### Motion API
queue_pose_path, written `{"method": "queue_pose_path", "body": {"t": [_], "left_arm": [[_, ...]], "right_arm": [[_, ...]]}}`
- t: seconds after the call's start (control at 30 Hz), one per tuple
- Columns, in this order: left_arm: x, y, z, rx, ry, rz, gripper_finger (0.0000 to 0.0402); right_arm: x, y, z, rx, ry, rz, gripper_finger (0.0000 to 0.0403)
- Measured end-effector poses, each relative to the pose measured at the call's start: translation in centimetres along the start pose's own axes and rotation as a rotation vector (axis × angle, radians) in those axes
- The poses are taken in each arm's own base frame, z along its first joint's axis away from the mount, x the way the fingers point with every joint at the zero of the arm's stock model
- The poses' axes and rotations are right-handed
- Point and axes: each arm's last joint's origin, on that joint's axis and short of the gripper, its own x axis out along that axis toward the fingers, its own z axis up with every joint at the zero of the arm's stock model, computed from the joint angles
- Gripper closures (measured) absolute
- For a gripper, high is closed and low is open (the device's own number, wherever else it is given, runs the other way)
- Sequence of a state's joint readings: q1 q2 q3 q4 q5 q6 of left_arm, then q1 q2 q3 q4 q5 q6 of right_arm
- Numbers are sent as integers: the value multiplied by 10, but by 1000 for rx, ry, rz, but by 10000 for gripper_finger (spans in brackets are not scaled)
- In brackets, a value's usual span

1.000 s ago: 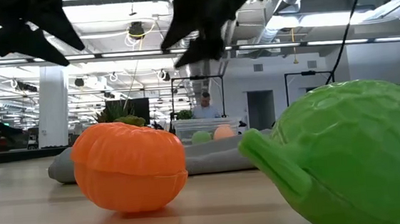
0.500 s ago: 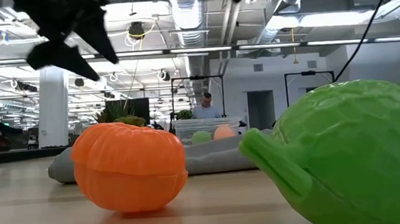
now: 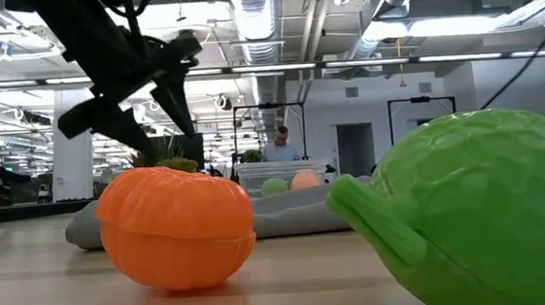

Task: Pick and placing Produce into tupperware
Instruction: Put the starfruit into the bin

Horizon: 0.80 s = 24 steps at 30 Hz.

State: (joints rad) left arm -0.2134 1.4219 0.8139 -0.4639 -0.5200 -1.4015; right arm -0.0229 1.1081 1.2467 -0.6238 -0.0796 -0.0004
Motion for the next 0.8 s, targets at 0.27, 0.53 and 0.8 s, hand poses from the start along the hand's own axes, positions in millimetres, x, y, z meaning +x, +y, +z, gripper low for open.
{"method": "queue_pose_path", "body": {"t": [0.27,0.53,0.8], "left_arm": [[17,-4,11,-111,-8,-24,138],[23,-8,33,-160,13,-51,112],[23,-12,42,-146,7,-68,33]], "right_arm": [[-61,5,-44,32,-246,0,81],[-106,7,-79,91,-383,-18,81],[-123,8,-96,107,-453,-29,81]]}}
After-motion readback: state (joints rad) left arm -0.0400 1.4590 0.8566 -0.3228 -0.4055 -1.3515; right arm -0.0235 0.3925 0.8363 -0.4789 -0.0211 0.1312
